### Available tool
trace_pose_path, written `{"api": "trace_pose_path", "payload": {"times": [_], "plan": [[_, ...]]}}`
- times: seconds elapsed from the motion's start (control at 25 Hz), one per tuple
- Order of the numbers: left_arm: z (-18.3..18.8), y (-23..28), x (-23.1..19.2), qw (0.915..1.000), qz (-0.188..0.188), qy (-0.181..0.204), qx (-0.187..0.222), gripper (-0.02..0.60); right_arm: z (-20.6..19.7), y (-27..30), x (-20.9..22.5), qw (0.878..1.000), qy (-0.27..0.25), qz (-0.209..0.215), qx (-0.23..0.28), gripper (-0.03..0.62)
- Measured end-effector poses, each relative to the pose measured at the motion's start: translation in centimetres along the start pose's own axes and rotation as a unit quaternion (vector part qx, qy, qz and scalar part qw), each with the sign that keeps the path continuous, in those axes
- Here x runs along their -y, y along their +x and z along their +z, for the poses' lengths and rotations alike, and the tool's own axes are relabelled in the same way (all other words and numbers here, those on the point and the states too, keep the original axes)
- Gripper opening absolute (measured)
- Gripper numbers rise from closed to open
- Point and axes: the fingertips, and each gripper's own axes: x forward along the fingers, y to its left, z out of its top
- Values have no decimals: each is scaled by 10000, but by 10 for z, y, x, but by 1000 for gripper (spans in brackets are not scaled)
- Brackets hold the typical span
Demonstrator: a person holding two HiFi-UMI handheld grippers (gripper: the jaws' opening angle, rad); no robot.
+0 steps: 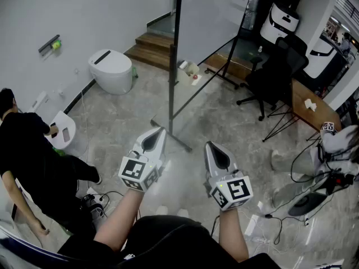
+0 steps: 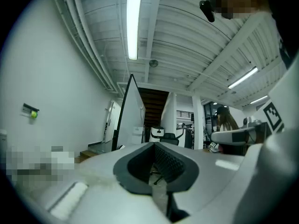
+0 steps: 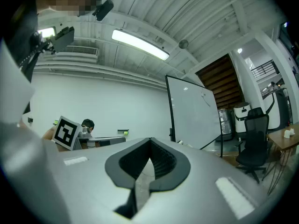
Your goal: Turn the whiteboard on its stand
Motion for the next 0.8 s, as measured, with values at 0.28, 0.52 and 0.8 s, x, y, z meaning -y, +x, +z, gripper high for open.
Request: {"api": "trace_pose_path", "payload": {"times": [0.28,0.52,0.8], "plan": [[-12,0,0,10000,-70,42,-37,2,-2,-3,3,10000,38,-2,-19,8],[-11,0,-4,10000,-22,71,-7,2,-2,-1,1,9999,94,72,4,8],[-11,3,-3,10000,6,35,-54,2,-1,-3,4,9996,231,145,3,8]]}}
